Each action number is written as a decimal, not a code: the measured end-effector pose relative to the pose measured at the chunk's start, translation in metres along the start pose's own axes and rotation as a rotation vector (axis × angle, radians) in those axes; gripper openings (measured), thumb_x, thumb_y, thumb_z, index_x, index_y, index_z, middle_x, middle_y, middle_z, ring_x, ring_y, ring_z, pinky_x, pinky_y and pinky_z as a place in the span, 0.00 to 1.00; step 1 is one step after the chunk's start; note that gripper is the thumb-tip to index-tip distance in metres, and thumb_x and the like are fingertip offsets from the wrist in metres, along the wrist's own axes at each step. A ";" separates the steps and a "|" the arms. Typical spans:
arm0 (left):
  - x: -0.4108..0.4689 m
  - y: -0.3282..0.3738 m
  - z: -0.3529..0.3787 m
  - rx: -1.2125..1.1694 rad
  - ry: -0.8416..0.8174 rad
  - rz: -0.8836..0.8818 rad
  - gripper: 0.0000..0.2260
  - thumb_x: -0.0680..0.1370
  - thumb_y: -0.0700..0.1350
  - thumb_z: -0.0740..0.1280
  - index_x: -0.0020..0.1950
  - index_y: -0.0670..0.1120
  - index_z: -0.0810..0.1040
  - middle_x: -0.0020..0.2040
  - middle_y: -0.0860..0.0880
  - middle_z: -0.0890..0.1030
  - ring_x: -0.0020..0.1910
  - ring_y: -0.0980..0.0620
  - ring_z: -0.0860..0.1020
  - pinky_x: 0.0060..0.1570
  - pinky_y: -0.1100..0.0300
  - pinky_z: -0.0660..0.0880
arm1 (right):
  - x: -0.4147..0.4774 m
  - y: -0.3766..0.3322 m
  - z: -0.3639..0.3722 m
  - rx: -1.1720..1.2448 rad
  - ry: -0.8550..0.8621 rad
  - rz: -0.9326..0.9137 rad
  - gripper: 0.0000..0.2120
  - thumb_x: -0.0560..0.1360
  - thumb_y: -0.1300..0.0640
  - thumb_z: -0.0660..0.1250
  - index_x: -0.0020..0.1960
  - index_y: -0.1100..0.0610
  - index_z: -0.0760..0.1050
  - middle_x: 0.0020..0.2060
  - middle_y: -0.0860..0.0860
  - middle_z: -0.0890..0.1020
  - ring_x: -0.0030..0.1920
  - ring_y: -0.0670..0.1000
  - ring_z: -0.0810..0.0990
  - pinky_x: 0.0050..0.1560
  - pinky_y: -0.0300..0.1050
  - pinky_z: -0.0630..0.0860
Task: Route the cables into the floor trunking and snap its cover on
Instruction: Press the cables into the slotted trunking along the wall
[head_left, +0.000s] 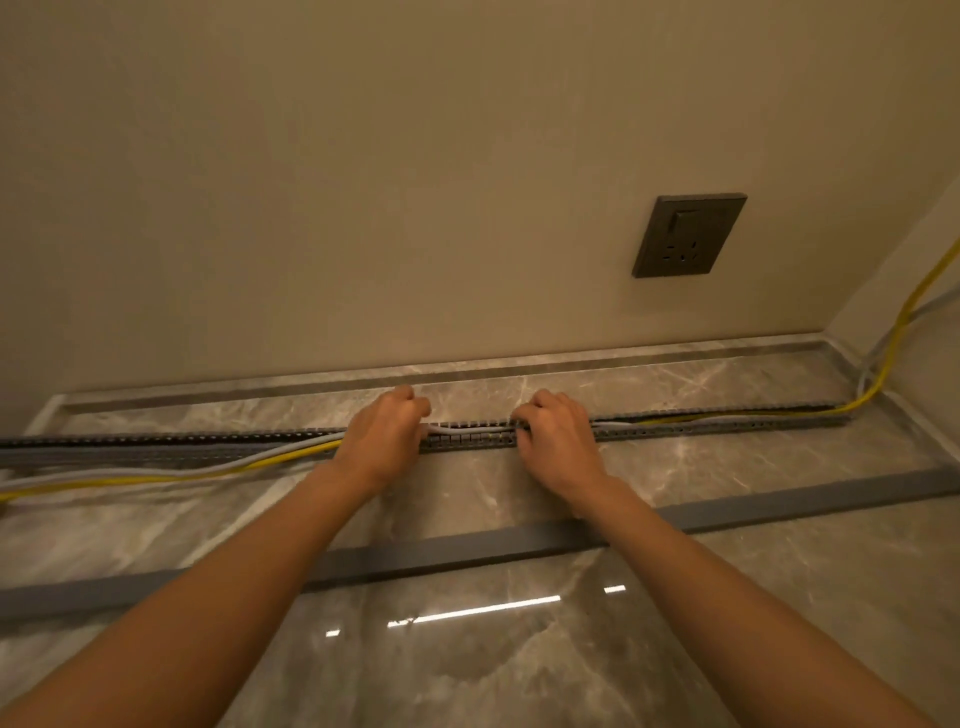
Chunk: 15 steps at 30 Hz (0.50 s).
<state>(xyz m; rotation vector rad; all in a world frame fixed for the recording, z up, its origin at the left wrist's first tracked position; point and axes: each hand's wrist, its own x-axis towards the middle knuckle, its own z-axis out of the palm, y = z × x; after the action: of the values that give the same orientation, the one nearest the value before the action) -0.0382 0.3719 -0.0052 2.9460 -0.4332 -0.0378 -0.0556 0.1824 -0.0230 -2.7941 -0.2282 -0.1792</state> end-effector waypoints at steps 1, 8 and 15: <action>-0.003 -0.011 -0.003 0.028 -0.036 -0.033 0.11 0.78 0.41 0.62 0.59 0.40 0.77 0.58 0.40 0.77 0.57 0.41 0.75 0.54 0.49 0.73 | 0.003 -0.010 0.002 0.032 -0.022 -0.015 0.12 0.77 0.60 0.59 0.58 0.59 0.76 0.54 0.57 0.78 0.56 0.57 0.74 0.61 0.51 0.67; -0.016 -0.070 -0.019 0.003 -0.168 -0.177 0.13 0.77 0.44 0.67 0.60 0.42 0.76 0.59 0.41 0.78 0.59 0.43 0.75 0.56 0.51 0.72 | 0.021 -0.080 0.026 0.244 -0.160 -0.067 0.15 0.76 0.61 0.63 0.63 0.60 0.73 0.58 0.57 0.75 0.59 0.56 0.73 0.62 0.48 0.69; -0.008 -0.098 -0.023 -0.075 -0.229 -0.112 0.12 0.76 0.42 0.68 0.57 0.42 0.75 0.59 0.41 0.78 0.58 0.43 0.75 0.53 0.51 0.73 | 0.032 -0.106 0.041 0.392 -0.074 0.149 0.07 0.74 0.67 0.64 0.50 0.63 0.78 0.51 0.58 0.79 0.49 0.53 0.75 0.51 0.40 0.68</action>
<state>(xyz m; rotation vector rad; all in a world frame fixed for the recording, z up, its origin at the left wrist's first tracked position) -0.0167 0.4701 0.0014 2.8989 -0.2884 -0.3994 -0.0390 0.2996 -0.0226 -2.4166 -0.0626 0.0060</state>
